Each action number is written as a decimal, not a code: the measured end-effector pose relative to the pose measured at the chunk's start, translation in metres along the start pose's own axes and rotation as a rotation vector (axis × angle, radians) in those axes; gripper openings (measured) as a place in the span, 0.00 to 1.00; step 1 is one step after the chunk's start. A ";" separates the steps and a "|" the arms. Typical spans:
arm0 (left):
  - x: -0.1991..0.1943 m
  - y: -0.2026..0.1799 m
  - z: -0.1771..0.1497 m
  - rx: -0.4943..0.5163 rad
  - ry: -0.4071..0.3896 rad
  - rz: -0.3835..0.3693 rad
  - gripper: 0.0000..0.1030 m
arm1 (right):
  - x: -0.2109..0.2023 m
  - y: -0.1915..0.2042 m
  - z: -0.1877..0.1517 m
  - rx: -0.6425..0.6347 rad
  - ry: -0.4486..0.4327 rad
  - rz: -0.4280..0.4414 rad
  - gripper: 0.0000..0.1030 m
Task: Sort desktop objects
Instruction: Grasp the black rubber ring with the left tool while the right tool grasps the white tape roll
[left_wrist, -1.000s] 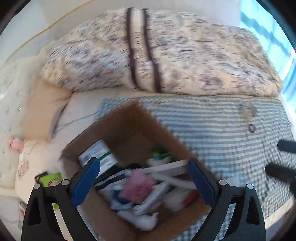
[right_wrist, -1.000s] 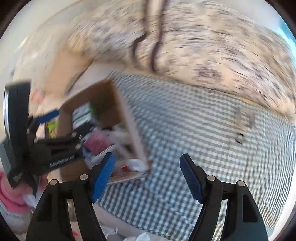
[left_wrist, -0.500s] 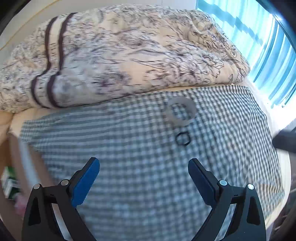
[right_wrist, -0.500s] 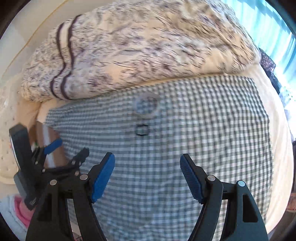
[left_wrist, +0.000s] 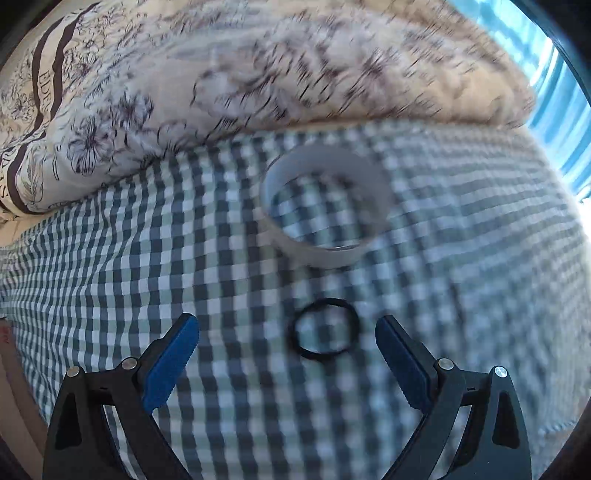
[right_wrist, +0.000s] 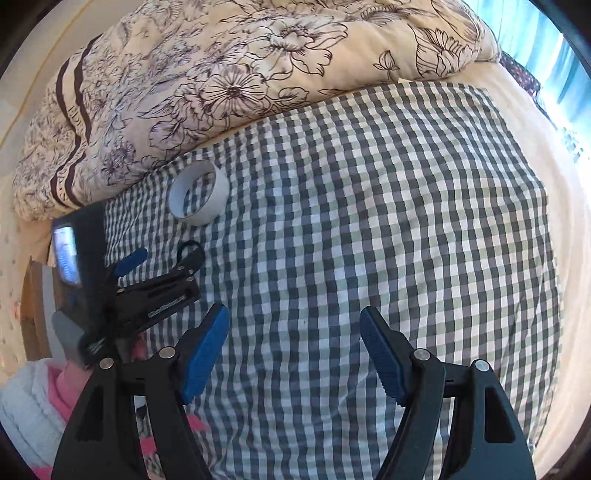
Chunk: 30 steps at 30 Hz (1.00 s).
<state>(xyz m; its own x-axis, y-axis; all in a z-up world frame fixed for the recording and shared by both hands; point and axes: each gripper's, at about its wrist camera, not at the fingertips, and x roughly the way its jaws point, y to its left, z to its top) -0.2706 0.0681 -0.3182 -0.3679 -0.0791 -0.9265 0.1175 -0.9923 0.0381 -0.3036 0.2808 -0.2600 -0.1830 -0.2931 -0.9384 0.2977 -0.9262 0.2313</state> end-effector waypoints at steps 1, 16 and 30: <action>0.009 0.002 0.001 -0.006 0.036 0.010 0.96 | 0.002 -0.001 0.001 -0.001 0.005 0.002 0.71; -0.043 0.066 0.009 -0.072 0.056 -0.094 0.02 | 0.037 0.057 0.069 -0.064 -0.003 0.060 0.71; -0.063 0.132 -0.005 -0.132 0.068 -0.080 0.02 | 0.121 0.135 0.108 -0.161 0.056 -0.016 0.76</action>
<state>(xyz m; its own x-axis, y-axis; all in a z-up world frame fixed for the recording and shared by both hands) -0.2277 -0.0579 -0.2565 -0.3185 0.0105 -0.9479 0.2122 -0.9738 -0.0820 -0.3864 0.0943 -0.3149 -0.1381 -0.2605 -0.9556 0.4423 -0.8795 0.1759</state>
